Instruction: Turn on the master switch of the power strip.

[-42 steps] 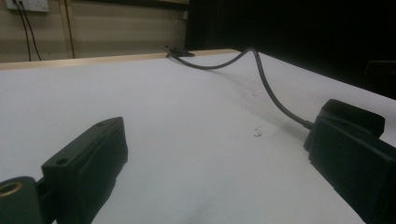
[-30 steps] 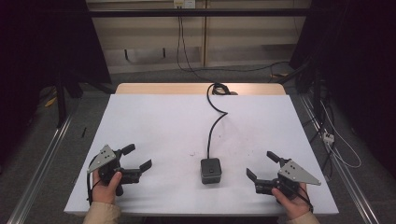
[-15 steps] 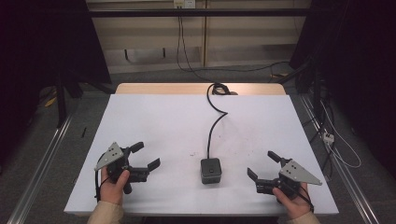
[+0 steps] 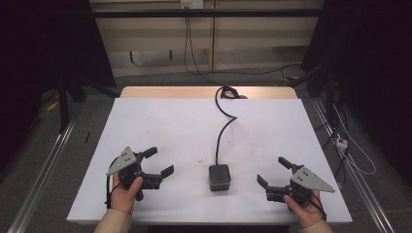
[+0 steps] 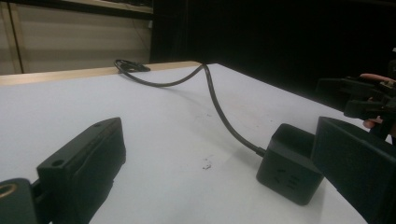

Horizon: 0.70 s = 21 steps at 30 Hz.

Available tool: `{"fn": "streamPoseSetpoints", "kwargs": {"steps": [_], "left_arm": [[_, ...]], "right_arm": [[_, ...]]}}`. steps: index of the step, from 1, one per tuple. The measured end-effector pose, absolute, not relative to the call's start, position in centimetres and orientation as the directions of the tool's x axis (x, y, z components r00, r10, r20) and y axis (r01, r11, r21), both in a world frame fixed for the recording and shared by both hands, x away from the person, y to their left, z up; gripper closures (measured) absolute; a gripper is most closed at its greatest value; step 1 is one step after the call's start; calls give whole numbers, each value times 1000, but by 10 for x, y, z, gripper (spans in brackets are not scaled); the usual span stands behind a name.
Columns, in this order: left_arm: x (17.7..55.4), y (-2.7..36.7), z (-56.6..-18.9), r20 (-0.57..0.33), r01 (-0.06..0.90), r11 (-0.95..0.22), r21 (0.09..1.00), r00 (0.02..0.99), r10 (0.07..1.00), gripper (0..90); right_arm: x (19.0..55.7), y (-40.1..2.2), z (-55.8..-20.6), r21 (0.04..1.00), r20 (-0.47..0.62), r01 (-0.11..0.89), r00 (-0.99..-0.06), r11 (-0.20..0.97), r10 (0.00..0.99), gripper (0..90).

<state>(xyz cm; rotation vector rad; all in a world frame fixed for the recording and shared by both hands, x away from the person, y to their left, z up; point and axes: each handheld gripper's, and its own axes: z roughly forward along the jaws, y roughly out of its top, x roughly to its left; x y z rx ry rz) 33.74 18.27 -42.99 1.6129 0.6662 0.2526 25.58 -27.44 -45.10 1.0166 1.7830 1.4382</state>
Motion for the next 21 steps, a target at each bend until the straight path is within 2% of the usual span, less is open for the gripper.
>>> {"fn": "streamPoseSetpoints", "kwargs": {"steps": [21], "left_arm": [[339, 160, -429, -198, 266, -62, 962, 835, 513, 26]], "right_arm": [[256, -274, -451, 977, -6, 179, -509, 112, 861, 34]]}}
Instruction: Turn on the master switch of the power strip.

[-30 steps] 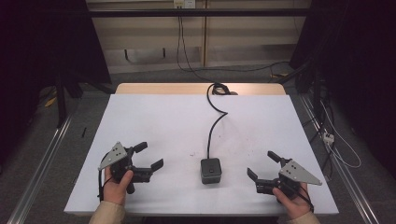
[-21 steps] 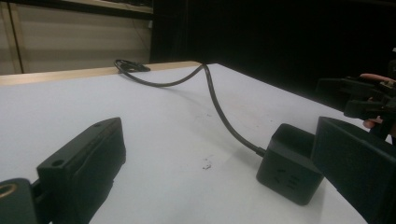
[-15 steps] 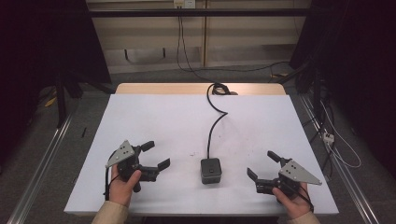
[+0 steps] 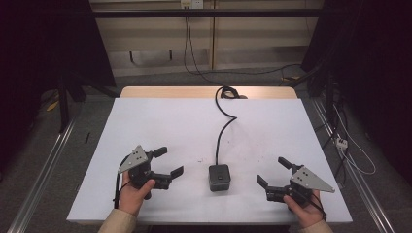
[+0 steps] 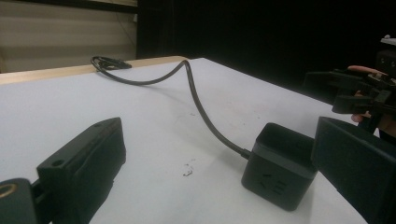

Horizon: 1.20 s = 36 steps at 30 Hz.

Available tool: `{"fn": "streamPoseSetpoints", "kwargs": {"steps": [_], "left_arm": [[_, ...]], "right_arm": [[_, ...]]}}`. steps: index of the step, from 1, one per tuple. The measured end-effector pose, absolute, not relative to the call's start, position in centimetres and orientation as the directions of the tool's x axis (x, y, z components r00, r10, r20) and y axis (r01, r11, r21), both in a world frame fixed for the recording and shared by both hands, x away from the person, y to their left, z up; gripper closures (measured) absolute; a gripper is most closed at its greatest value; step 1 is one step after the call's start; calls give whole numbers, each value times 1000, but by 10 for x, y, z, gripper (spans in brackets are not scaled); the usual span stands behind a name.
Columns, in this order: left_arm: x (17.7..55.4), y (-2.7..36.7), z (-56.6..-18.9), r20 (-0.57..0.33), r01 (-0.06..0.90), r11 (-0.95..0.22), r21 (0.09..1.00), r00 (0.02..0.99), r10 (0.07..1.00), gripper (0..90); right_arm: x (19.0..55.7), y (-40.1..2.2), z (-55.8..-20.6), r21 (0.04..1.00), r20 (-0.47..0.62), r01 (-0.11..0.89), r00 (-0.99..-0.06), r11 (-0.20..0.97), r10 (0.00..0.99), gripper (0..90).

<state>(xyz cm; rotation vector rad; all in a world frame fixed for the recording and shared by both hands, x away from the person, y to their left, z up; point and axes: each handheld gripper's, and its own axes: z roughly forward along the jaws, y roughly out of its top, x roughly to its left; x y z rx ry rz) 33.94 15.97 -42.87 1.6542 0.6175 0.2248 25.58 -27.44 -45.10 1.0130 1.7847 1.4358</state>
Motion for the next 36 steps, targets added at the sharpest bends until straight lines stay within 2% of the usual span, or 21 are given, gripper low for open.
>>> {"fn": "streamPoseSetpoints", "kwargs": {"steps": [36], "left_arm": [[343, 133, -421, -214, 273, -59, 960, 856, 471, 26]], "right_arm": [[256, -275, -451, 977, -3, 181, -514, 112, 858, 33]]}}
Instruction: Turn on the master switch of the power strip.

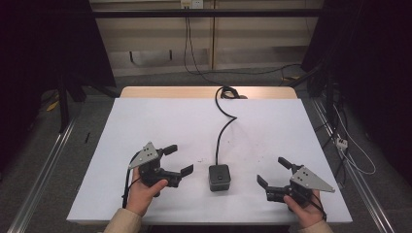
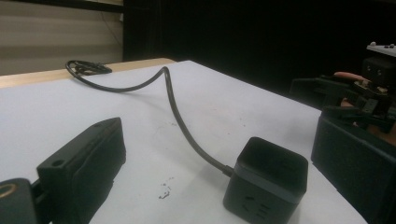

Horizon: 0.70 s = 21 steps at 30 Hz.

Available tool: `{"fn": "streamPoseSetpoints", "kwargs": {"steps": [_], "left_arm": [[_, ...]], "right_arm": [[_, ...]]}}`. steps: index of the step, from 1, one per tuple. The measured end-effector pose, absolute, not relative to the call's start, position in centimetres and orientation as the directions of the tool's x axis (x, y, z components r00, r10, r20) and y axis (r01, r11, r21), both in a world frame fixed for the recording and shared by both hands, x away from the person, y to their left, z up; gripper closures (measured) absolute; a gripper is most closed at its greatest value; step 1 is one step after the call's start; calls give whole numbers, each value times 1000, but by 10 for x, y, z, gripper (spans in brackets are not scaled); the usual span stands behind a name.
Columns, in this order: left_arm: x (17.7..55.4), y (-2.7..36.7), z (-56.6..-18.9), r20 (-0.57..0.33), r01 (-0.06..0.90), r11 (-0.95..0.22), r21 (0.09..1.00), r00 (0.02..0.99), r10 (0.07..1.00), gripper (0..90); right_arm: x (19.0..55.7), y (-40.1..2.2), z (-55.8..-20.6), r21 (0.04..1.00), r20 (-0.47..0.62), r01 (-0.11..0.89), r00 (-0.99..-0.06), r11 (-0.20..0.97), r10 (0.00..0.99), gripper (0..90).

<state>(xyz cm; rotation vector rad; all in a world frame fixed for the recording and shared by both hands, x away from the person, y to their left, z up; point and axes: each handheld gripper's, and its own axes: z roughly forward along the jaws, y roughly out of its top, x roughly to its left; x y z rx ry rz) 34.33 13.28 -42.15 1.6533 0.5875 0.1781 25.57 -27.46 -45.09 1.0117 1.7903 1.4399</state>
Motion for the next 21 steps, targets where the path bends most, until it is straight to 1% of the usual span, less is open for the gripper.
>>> {"fn": "streamPoseSetpoints", "kwargs": {"steps": [11, 21], "left_arm": [[344, 123, -420, -205, 264, -75, 961, 873, 443, 26], [346, 119, -420, -206, 266, -80, 961, 876, 436, 27]], "right_arm": [[255, -277, -451, 977, -8, 178, -507, 114, 862, 34], [256, -277, -451, 978, -4, 180, -508, 110, 862, 34]]}}
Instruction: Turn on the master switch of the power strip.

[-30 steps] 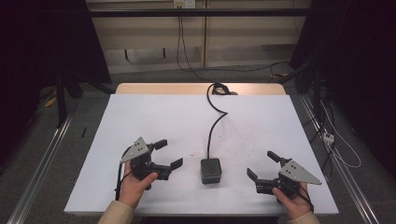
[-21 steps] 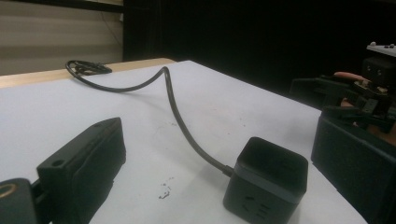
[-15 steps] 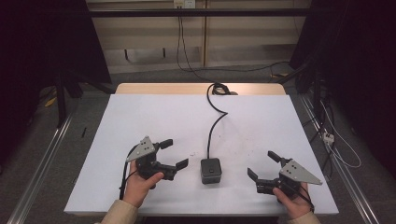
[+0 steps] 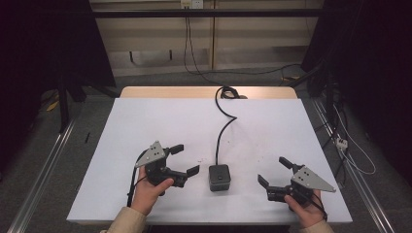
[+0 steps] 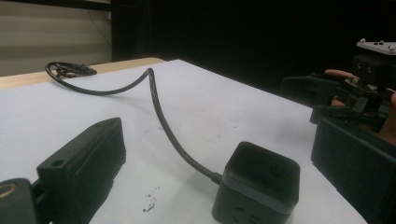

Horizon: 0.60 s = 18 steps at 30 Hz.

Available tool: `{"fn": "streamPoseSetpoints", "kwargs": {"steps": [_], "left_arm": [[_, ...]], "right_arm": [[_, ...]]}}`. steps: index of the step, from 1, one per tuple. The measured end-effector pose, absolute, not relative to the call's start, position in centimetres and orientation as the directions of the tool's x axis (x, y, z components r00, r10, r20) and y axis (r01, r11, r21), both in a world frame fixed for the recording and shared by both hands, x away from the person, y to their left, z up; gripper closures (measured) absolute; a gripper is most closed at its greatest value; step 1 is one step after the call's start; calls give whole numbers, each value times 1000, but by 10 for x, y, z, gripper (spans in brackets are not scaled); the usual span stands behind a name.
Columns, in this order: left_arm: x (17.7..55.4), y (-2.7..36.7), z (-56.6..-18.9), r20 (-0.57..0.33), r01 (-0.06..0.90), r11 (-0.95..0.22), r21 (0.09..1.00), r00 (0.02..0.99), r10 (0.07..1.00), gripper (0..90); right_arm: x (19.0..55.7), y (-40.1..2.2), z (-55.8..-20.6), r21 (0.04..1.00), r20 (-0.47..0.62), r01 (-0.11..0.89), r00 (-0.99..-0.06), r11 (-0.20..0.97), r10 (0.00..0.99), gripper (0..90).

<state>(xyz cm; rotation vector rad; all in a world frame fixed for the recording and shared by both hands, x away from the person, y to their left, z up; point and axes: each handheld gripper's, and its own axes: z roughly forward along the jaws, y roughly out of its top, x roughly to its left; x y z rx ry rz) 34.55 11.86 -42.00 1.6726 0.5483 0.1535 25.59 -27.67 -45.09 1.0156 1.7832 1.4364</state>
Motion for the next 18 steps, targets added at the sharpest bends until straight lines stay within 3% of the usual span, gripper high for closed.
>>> {"fn": "streamPoseSetpoints", "kwargs": {"steps": [18], "left_arm": [[347, 102, -421, -190, 261, -128, 957, 894, 406, 48]], "right_arm": [[256, -275, -451, 977, -11, 179, -512, 119, 859, 34]]}}
